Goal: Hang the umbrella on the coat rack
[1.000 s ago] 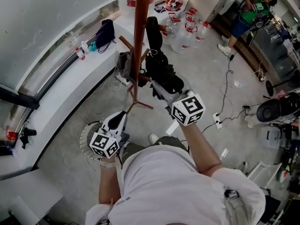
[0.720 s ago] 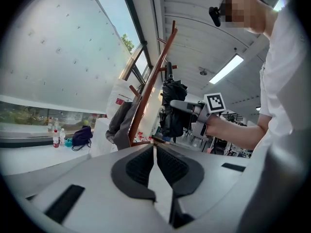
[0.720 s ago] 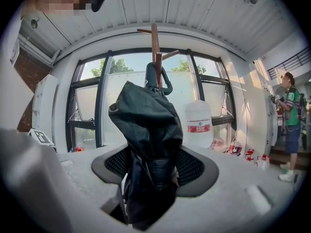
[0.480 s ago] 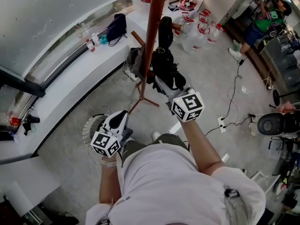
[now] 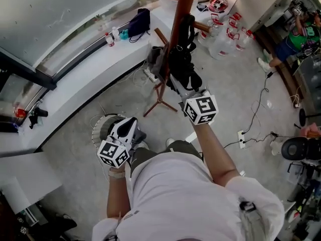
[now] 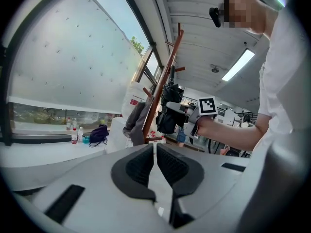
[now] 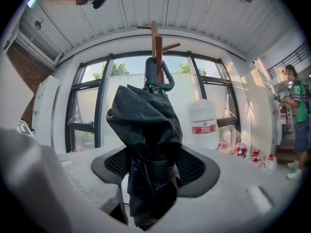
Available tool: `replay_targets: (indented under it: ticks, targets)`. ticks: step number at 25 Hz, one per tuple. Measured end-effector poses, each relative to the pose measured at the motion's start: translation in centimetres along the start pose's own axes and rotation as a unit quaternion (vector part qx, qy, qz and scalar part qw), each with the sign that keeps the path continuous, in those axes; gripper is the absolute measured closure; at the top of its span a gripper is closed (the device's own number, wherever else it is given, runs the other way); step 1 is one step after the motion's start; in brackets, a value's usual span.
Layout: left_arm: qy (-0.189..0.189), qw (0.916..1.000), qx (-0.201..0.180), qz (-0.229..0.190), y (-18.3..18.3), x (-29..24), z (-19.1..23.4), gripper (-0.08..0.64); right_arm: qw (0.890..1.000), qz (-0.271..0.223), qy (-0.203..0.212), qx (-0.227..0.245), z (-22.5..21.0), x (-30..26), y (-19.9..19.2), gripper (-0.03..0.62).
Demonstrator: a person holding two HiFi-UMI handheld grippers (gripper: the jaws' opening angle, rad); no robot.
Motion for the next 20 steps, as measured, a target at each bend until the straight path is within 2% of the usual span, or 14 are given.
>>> replay_targets:
  ticks: [8,20]
  targets:
    - [0.036,0.9993,0.008,-0.011,-0.7,1.3,-0.2,0.557,1.0,-0.008,0.004,-0.007,-0.2,-2.0,-0.5,0.325]
    - [0.061,0.9979,0.013,-0.02,-1.1,2.3,-0.5,0.557,1.0,-0.025,-0.009,-0.001,0.1,-2.7,-0.7,0.304]
Point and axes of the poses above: the fingertips, and each gripper's own axes: x backward along the fingers, z to its left, y out of its top, the point moved 9 cm from there along x, backward along the fingers, and after that the axes turned 8 degrees about x, right-handed, at the moved point
